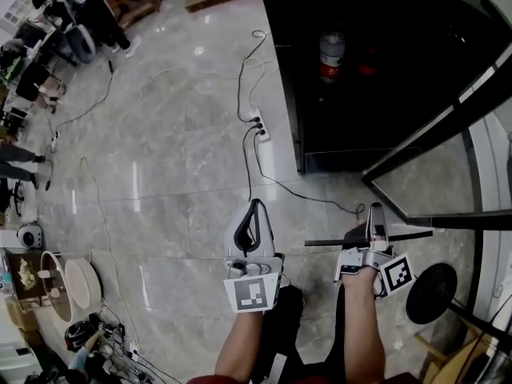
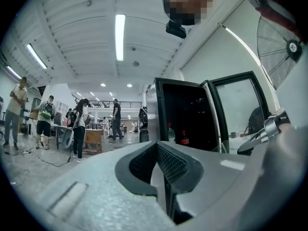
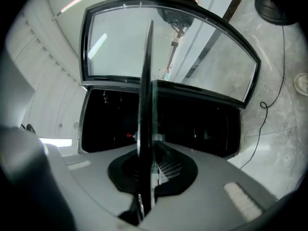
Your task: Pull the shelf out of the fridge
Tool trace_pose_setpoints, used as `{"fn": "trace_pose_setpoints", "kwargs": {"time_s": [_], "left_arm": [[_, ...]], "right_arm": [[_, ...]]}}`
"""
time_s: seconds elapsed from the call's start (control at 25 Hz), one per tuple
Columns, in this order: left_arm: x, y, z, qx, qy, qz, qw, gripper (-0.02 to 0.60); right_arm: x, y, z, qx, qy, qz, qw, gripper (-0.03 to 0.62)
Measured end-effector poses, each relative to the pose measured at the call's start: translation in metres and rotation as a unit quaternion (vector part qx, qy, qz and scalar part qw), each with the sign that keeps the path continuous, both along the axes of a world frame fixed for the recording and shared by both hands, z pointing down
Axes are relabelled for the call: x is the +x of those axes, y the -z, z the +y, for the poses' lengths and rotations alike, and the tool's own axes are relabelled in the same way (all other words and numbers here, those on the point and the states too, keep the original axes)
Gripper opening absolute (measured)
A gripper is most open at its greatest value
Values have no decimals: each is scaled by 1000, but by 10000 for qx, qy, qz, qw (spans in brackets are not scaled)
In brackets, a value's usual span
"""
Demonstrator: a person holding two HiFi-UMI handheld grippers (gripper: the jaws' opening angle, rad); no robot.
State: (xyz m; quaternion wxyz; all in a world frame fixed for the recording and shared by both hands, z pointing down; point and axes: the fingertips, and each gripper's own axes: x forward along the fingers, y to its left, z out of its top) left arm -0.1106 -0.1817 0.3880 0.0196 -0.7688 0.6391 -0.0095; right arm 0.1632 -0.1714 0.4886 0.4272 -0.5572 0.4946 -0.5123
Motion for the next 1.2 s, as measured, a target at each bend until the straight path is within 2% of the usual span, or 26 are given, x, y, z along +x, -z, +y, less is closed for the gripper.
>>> {"fn": "trace_pose_setpoints", "kwargs": {"time_s": [0.16,0.36,0.56,0.88,1.2], "left_arm": [[-10,48,19,-191,-212,15,9996,-2],[-26,110,30,-128,-363,173,9991,-2],[-27,164,38,-71,-588,238,9980,-2],[-33,239,62,211,-481,206,9984,-2],[-22,299,108,394,-181,100,9990,-2]], "right_arm": [[-9,59,26,-37,-135,-139,9998,6],[-22,126,45,59,-200,-81,9998,8],[-33,182,58,161,-260,-135,9994,8],[-45,251,75,473,99,-288,9984,8],[-25,323,103,879,445,-353,9945,8]]}}
